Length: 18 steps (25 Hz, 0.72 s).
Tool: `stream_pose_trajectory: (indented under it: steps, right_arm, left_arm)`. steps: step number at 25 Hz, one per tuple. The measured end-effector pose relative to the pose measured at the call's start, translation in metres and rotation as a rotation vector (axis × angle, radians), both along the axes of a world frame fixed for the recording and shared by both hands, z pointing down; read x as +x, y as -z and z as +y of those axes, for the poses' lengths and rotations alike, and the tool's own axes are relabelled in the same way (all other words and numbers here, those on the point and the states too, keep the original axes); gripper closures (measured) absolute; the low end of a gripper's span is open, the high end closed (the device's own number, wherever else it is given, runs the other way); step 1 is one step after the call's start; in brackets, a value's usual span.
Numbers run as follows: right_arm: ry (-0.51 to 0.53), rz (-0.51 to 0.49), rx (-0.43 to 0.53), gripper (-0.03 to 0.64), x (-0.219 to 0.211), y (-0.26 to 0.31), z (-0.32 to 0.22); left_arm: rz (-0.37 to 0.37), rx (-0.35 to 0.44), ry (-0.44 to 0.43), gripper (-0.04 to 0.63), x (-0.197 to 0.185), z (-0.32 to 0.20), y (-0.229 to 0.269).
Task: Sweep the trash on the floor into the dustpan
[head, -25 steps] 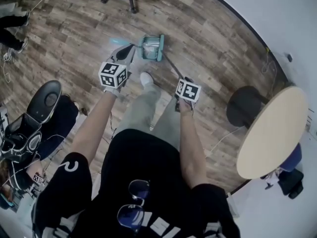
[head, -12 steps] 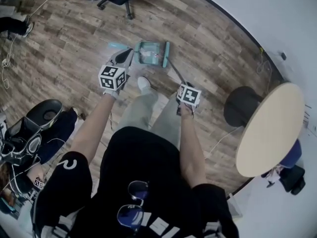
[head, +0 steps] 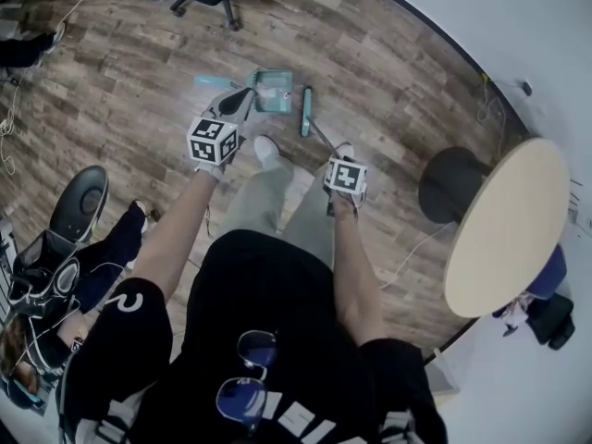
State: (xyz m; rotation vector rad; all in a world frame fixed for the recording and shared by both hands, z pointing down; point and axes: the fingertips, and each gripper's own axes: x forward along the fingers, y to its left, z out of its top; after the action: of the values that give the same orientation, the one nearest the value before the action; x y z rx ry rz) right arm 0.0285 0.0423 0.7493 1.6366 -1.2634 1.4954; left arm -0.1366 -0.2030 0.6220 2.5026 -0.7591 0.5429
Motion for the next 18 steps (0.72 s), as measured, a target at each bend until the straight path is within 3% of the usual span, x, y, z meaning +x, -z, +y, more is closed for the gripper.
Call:
stream_pose_trajectory:
  steps: [3,7,15,18]
  right_arm:
    - [0.053,-0.064,0.031,0.531,-0.022,-0.001,-0.012]
    - [0.096,-0.077,0.042,0.531,-0.029,0.009,-0.021]
    - [0.226,0.008,0.049,0.531,-0.013,0.054,-0.047]
    - [0.258,0.015,0.105,0.531,0.002,0.073,-0.059]
  left_arm:
    - [-0.007,-0.006,0.010,0.598,-0.008,0.002,0.004]
    - [0.002,0.009,0.046,0.598,-0.027,0.007,0.028]
    - [0.006,0.026,0.127,0.598,-0.064,0.019,0.063]
    - [0.009,0.036,0.153,0.598,-0.063,0.026,0.075]
